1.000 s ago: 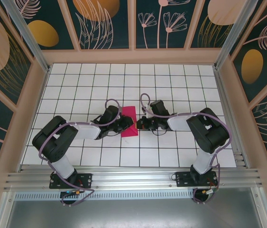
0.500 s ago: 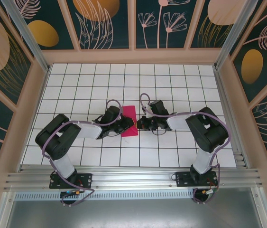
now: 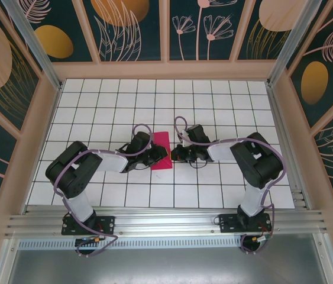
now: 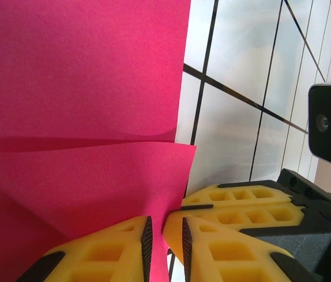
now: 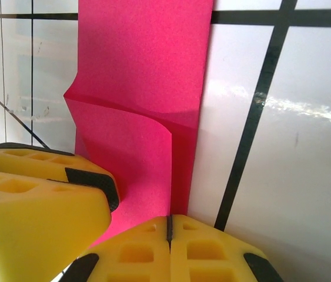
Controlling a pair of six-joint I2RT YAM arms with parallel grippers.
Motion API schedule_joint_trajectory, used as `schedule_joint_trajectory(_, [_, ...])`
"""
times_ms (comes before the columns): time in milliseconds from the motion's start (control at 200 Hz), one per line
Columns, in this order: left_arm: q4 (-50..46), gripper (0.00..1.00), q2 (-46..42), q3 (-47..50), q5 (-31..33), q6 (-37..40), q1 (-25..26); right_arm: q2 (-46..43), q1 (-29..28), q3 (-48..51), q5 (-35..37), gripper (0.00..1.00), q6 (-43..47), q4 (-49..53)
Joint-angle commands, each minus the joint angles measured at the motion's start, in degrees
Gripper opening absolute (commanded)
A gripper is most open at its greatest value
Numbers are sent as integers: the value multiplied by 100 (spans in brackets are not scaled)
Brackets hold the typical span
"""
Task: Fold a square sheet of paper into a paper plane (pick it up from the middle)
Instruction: Fold the triangle a second time at the center of the table.
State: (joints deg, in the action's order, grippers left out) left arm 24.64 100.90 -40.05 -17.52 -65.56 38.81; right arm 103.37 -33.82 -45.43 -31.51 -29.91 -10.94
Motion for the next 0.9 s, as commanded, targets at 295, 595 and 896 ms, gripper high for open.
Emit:
schedule_joint_trajectory(295, [-231, 22, 96, -103, 176, 125, 21, 71, 35, -192, -50, 8, 99, 179])
schedule_joint_trajectory(595, [-251, 21, 114, -118, 188, 133, 13, -771, 182, 216, 124, 24, -108, 21])
schedule_joint_trajectory(896, [-248, 20, 101, -106, 206, 114, 22, -935, 118, 502, -82, 12, -120, 4])
